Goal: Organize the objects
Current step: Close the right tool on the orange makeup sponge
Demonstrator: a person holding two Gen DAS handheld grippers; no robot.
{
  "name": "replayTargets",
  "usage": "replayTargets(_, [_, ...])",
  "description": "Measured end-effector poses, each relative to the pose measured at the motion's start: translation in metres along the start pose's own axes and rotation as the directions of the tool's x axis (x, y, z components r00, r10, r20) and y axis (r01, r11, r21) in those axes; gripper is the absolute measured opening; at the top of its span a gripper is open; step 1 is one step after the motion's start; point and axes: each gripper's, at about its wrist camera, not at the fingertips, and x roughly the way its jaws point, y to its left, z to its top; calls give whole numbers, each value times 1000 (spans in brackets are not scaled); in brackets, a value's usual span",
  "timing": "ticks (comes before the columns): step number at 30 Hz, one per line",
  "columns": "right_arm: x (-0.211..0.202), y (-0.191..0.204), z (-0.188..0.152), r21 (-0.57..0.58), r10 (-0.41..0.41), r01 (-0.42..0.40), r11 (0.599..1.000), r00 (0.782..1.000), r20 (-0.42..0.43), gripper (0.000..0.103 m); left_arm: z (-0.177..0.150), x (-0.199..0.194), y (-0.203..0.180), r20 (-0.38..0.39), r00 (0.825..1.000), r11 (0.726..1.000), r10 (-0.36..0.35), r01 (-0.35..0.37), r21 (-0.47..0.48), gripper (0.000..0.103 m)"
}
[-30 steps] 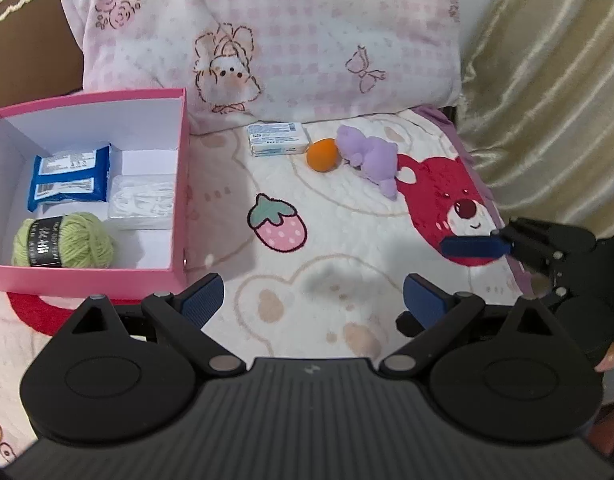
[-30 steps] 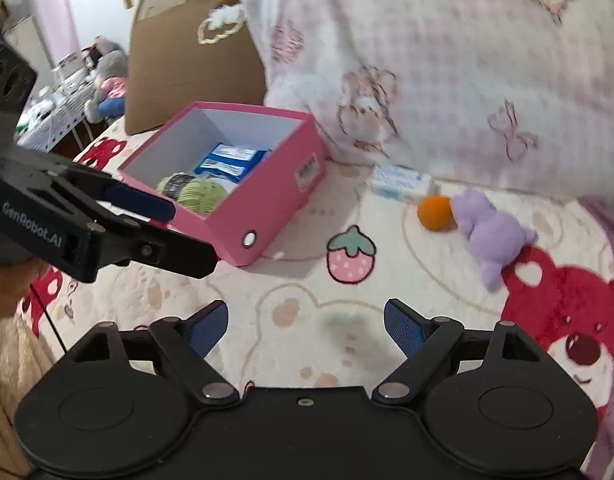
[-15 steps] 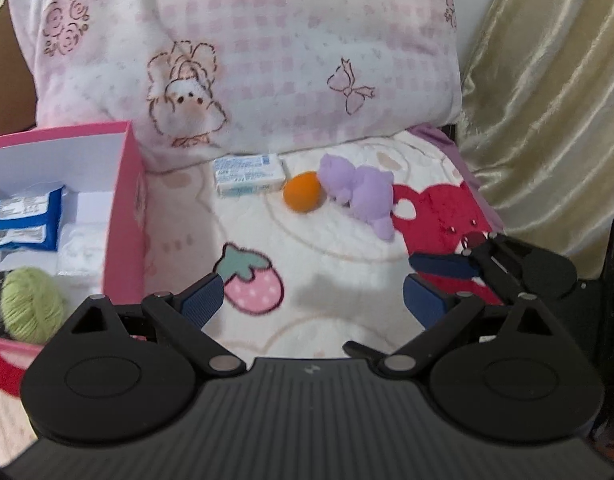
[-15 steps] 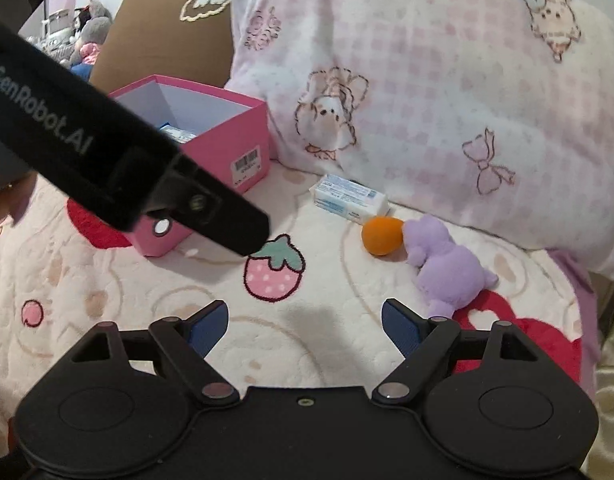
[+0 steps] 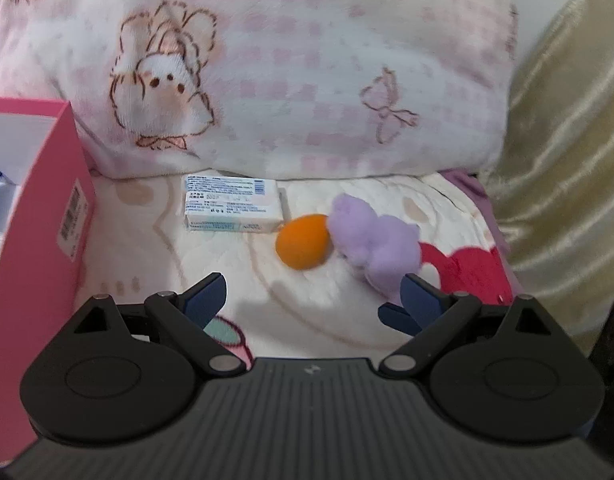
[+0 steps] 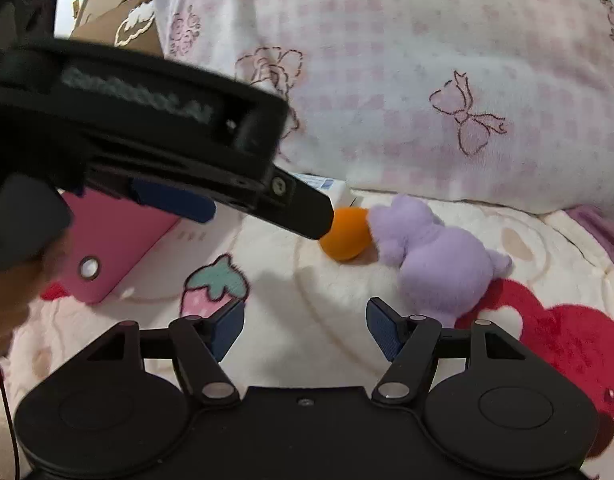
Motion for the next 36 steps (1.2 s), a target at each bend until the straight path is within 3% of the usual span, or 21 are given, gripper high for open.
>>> replayTargets(3, [13,-8,3,27,-12,12,1000,1000,21,72,2,14,3,19,1000,1000,9,-9,14,92])
replayTargets(6, [24,-9,0,16,-65,64,998,995,70,72,-1,25,2,45,998,996,54,-57,67,69])
replayTargets(9, [33,-10,0,16,-62,61,998,995,79,72,-3,36,6,64,996,995,59,-64,74,68])
replayTargets(12, [40,-10,4,0,-56,57,998,996,70,71,-3,43,8,87,996,995,26,-34,95,60])
replayTargets(16, [40,-8,12,-15,-55,56,998,996,73,71,3,56,18,40,997,998,-60,59,23,46])
replayTargets(21, [51,-5,14,-26,-61,62,998,997,51,52,9,56,17,68,997,999,-39,37,22,44])
replayTargets(26, [62,-4,15,-8,-117,118,993,992,54,50,13,62,13,71,997,998,-36,33,45,44])
replayTargets(28, [65,-4,15,-3,-122,122,992,991,53,50,13,68,14,36,997,996,-70,68,49,30])
replayTargets(36, [62,-5,9,-28,-108,110,993,991,78,50,7,68,4,-1,1000,997,-31,31,64,28])
